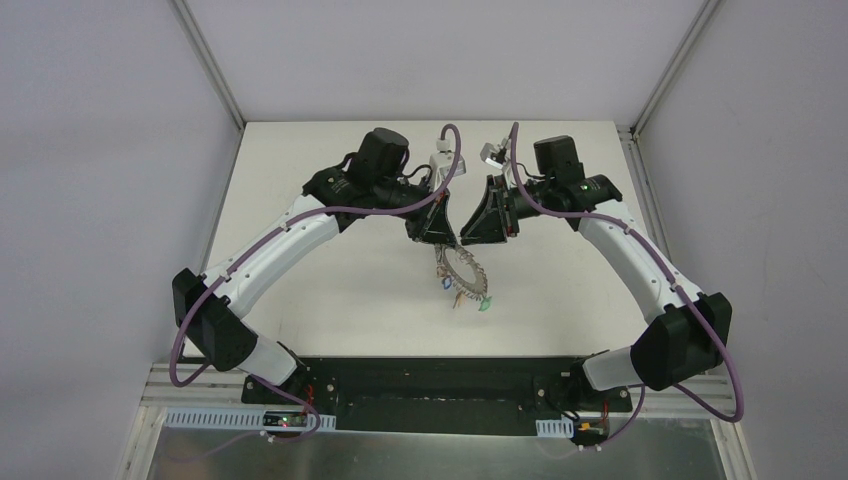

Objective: Put the keys on the keyring

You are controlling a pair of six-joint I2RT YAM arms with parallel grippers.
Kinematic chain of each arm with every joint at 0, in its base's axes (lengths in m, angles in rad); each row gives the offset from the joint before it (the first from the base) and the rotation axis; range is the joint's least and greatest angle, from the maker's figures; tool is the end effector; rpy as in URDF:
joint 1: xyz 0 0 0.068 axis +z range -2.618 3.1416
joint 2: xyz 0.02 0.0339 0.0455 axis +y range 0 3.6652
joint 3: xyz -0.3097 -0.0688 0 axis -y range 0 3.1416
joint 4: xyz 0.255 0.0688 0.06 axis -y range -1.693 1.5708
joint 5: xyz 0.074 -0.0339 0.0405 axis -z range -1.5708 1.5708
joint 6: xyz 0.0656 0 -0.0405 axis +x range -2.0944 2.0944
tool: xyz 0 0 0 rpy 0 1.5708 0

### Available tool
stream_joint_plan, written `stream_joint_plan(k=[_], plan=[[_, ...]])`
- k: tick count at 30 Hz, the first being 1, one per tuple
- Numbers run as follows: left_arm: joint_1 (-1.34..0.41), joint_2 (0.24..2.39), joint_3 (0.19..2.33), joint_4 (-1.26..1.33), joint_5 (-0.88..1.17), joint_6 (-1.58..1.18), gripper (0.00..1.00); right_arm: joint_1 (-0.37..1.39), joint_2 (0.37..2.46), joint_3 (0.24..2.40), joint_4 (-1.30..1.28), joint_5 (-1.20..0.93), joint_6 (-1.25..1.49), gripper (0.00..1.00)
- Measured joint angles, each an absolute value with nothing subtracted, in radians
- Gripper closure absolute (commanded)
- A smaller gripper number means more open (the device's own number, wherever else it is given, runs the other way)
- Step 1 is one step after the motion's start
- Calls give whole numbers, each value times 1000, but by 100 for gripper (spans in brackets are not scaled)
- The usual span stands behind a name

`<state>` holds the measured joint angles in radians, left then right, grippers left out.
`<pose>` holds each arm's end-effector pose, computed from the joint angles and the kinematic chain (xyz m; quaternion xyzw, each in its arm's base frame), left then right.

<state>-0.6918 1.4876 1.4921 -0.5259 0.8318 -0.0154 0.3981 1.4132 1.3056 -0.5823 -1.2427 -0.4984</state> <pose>0.2397 -0.2616 0.4244 0.4536 0.6797 -0.4867 0.3088 0.2568 0.1754 0.3911 -0.5424 0.5553 0.5085 0.3726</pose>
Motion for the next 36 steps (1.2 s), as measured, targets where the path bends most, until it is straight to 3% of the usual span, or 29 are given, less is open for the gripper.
stream_joint_plan(k=[12,18,25,36], plan=[[-691,1502,1496,-519,854,-20,100,405,1413,1294,-564,-1259,-479,99],[-664,1505,1496,-503,863,-47,100,401,1413,1294,-531,-1261,-450,100],[-596,1504,1489,-370,915,-156,82,377,1417,1294,-358,-1252,-255,100],[-558,1497,1410,-162,944,-294,79,354,1452,1233,-76,-1248,84,100]])
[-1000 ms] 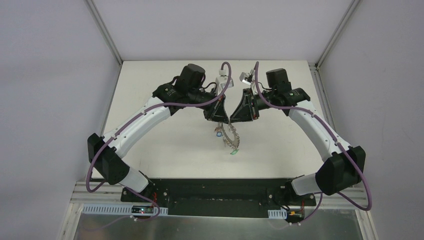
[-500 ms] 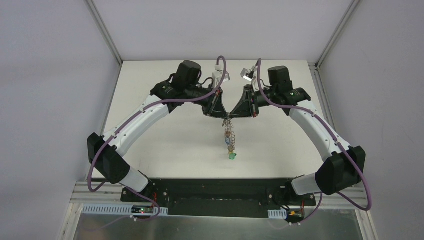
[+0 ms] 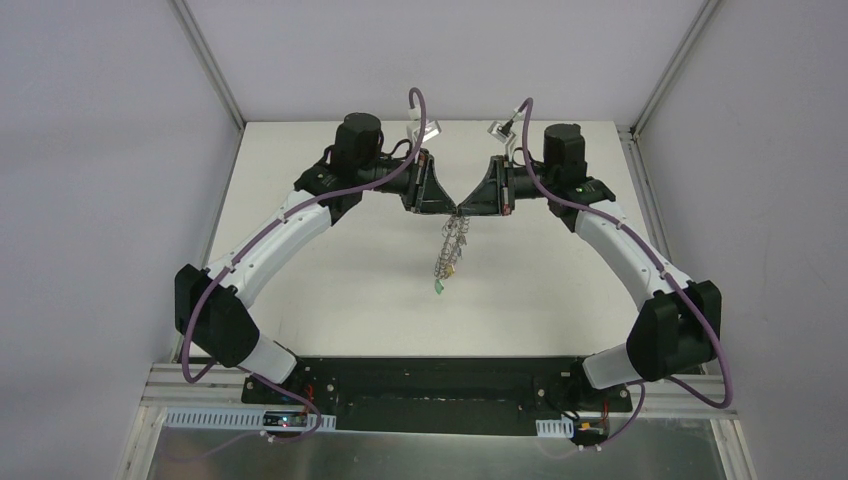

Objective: Put the keys on the keyring

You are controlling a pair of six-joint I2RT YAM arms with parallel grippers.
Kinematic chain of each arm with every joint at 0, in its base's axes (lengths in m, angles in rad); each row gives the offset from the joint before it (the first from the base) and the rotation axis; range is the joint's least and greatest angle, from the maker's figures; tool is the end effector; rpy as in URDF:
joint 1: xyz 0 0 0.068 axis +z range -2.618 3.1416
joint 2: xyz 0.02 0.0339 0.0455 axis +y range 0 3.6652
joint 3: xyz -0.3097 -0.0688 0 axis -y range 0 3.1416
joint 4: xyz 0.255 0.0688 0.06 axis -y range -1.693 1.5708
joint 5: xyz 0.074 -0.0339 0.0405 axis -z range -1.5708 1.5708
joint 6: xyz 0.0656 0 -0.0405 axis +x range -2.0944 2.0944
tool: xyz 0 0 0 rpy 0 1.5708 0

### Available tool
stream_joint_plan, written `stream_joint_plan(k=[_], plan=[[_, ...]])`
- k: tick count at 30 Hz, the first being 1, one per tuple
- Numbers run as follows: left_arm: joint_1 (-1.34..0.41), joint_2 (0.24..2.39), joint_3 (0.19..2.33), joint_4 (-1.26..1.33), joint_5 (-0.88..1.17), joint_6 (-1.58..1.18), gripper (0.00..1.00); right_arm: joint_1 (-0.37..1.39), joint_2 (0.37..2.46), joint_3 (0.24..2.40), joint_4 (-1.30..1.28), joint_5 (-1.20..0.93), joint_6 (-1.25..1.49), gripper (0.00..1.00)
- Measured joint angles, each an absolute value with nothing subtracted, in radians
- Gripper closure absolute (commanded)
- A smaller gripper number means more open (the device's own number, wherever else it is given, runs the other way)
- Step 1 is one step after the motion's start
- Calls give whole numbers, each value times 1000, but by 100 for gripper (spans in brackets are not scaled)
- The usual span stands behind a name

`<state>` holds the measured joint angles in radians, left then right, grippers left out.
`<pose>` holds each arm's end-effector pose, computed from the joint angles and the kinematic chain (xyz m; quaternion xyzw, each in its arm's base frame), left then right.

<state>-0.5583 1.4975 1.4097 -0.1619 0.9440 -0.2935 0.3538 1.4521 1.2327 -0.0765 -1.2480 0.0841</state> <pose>0.2819 -0.2387 0.4320 0.3694 0.6603 -0.5527 0.3493 0.2936 0.1748 0.3964 -0.4323 0.5995 0.5632 0.3695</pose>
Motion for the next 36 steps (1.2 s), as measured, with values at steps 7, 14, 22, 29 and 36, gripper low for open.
stream_joint_plan(k=[7,14,22,29,36], plan=[[-542,1496,1345,-33,985,-380,79,332,1452,1171,113,-1266,252,100],[-541,1496,1307,75,1015,-463,83,313,1452,1144,274,-1291,389,100],[-535,1496,1292,136,1020,-522,98,299,1452,1114,392,-1300,476,100],[-529,1496,1291,160,1023,-561,100,295,1452,1107,449,-1302,504,100],[-530,1512,1367,-22,1005,-486,100,297,1452,1087,474,-1314,512,83]])
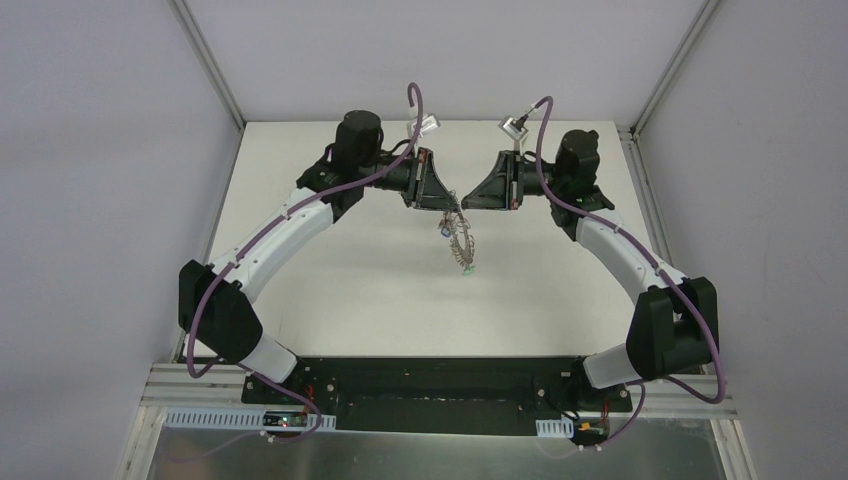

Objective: Put the keys on the keyring

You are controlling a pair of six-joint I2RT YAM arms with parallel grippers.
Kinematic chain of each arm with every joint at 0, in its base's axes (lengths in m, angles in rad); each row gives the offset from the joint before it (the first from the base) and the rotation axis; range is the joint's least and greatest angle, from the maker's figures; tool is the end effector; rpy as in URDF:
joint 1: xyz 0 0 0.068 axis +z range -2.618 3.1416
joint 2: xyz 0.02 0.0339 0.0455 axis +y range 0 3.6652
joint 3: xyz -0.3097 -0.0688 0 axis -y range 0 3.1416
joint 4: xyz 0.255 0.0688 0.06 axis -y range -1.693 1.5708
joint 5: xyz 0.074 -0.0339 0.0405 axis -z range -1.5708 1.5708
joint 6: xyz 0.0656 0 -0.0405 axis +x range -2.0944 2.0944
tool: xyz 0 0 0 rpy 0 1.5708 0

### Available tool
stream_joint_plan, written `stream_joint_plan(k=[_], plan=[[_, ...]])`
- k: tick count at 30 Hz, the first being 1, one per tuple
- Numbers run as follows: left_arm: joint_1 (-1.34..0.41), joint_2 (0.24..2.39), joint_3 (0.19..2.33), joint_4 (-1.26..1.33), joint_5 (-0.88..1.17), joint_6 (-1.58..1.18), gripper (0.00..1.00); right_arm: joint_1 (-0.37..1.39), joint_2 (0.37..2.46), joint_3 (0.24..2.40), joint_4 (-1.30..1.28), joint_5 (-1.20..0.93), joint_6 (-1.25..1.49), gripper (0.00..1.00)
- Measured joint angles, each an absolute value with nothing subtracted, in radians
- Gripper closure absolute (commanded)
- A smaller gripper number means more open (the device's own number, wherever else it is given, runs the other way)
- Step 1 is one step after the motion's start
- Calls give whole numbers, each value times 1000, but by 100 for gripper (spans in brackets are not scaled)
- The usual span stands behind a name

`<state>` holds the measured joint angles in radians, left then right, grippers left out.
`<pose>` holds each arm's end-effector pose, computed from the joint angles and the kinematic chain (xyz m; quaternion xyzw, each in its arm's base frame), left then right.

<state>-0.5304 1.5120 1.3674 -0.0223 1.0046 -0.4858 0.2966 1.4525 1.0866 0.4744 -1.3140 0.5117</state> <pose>0.2916 -0.2352 0.4272 0.3257 0.6622 -0.5965 0.3156 0.3001 0.1581 0.3956 -0.3953 0.5745 0.6067 0.3816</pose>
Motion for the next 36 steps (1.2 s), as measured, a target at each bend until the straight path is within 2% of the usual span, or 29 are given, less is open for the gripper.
stream_joint_plan(k=[3,11,19,30,36], plan=[[-533,1526,1453,-200,994,-377,100,290,1452,1087,472,-1324,499,73],[-562,1583,1635,-585,947,-154,100,281,1452,1126,321,-1333,371,62],[-611,1621,1679,-712,933,-85,100,326,1452,1142,171,-1340,227,73],[-615,1621,1678,-711,934,-85,100,370,1452,1142,56,-1373,107,73],[-615,1621,1675,-709,934,-85,100,371,1452,1142,17,-1378,63,79]])
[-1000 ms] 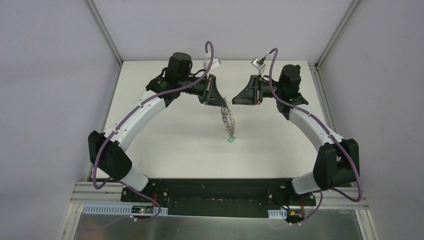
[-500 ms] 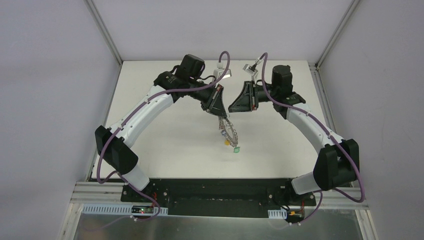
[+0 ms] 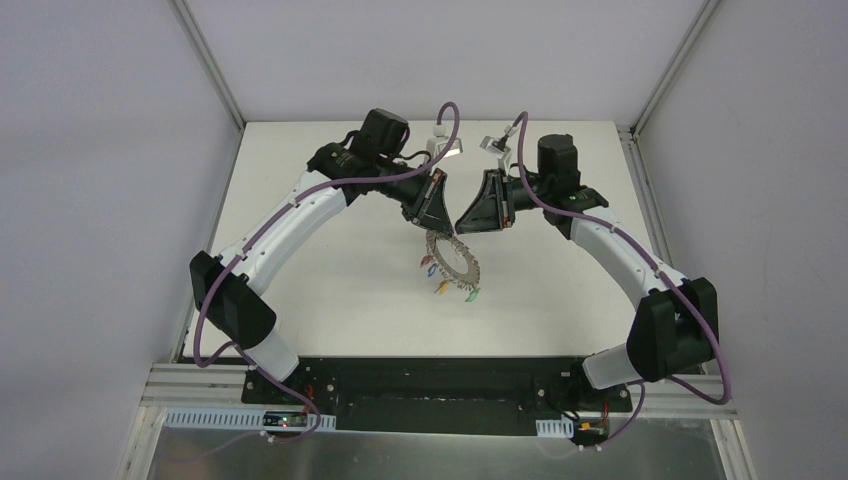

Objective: Put the keys on the keyring

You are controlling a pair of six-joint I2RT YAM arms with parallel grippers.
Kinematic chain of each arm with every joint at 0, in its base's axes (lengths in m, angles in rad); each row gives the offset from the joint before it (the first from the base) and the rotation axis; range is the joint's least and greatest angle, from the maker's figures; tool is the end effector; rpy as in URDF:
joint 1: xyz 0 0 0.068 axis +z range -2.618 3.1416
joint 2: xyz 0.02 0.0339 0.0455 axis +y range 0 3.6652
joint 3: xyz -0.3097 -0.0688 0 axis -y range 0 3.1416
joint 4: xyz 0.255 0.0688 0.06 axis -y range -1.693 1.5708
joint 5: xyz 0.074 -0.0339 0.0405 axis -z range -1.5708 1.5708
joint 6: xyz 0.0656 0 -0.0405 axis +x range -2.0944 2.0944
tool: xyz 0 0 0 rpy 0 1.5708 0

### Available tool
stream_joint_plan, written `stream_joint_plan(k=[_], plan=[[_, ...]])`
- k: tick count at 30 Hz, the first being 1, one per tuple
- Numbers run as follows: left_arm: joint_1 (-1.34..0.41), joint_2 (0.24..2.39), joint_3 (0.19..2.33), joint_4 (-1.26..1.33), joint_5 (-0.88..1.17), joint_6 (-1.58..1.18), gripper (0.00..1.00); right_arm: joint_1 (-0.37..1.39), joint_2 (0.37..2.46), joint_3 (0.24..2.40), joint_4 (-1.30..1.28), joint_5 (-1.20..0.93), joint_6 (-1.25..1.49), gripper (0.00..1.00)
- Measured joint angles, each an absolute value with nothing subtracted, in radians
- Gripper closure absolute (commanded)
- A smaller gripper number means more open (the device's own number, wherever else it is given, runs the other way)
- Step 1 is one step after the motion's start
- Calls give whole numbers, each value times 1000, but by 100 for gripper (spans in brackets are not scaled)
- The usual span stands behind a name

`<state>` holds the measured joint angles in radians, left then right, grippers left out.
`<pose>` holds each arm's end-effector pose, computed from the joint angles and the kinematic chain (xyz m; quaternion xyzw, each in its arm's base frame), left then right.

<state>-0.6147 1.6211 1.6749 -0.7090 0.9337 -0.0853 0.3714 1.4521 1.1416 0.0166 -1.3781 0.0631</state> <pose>0.2772 -0.2603 0.4276 0.4016 0.7211 -0.5146 0.2323 0.2816 0.1788 0.3752 -0.4696 0.5543 0.5977 0.3391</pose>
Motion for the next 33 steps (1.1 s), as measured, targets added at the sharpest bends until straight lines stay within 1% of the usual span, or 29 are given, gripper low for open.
stream_joint_plan(k=[9,13,18,22,26,29,33], plan=[[-615,1621,1674,-707,937,-86,100,387,1452,1142,-6,-1376,40,92],[-614,1621,1674,-709,938,-86,100,389,1452,1142,-9,-1377,41,100],[-607,1621,1673,-707,937,-86,99,388,1452,1145,-10,-1377,52,100],[-584,1621,1665,-670,944,-109,89,375,1452,1148,33,-1354,117,100],[-558,1621,1628,-563,966,-181,84,356,1452,1150,96,-1316,202,100],[-548,1621,1601,-500,975,-233,83,344,1454,1149,150,-1289,263,100],[-548,1621,1580,-440,988,-281,85,329,1456,1128,238,-1275,344,100]])
